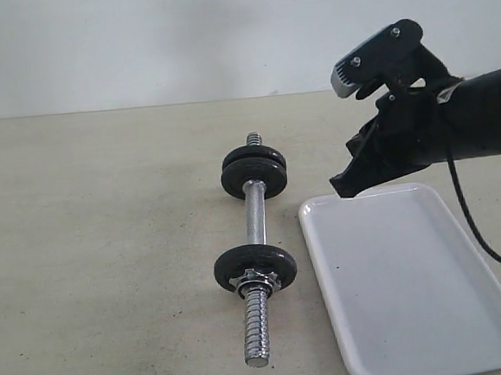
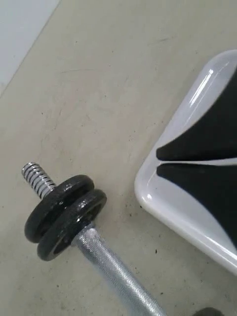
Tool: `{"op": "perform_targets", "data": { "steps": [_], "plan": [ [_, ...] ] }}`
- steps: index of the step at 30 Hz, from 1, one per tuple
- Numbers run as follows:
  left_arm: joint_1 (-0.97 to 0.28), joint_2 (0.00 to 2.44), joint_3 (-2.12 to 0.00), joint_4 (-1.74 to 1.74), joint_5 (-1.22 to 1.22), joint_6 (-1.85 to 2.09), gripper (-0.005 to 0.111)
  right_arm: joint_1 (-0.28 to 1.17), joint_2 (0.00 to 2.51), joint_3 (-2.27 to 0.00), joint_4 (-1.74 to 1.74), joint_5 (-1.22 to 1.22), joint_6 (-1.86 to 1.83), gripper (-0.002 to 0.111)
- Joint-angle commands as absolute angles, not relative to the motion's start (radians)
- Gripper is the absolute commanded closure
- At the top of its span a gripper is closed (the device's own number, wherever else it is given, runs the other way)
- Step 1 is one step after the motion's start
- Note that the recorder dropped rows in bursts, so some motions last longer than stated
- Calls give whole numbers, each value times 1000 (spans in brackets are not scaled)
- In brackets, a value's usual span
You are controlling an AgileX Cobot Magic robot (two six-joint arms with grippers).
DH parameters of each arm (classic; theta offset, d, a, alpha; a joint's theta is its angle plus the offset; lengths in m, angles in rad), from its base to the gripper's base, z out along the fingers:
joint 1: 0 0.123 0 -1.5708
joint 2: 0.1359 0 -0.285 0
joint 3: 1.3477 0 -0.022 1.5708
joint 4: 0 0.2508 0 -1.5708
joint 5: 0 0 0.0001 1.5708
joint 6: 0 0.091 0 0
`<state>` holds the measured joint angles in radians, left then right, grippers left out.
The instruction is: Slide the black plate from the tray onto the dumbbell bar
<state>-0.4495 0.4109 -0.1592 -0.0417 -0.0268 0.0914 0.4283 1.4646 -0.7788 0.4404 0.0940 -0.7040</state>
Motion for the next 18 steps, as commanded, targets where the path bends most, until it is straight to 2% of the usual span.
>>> {"op": "perform_targets", "data": {
  "steps": [1, 8, 14, 18],
  "plan": [
    [-400, 359, -110, -56, -54, 83, 102, 429, 1340, -780, 438, 165, -713, 109],
    [-335, 342, -59, -72, -65, 83, 102, 429, 1076, -780, 438, 291, -661, 109],
    [-286, 342, -24, -98, -154, 83, 102, 429, 836, -773, 383, 312, -643, 109],
    [-254, 342, -22, -98, -158, 91, 102, 429, 673, -683, 345, 278, -594, 109]
  ]
}}
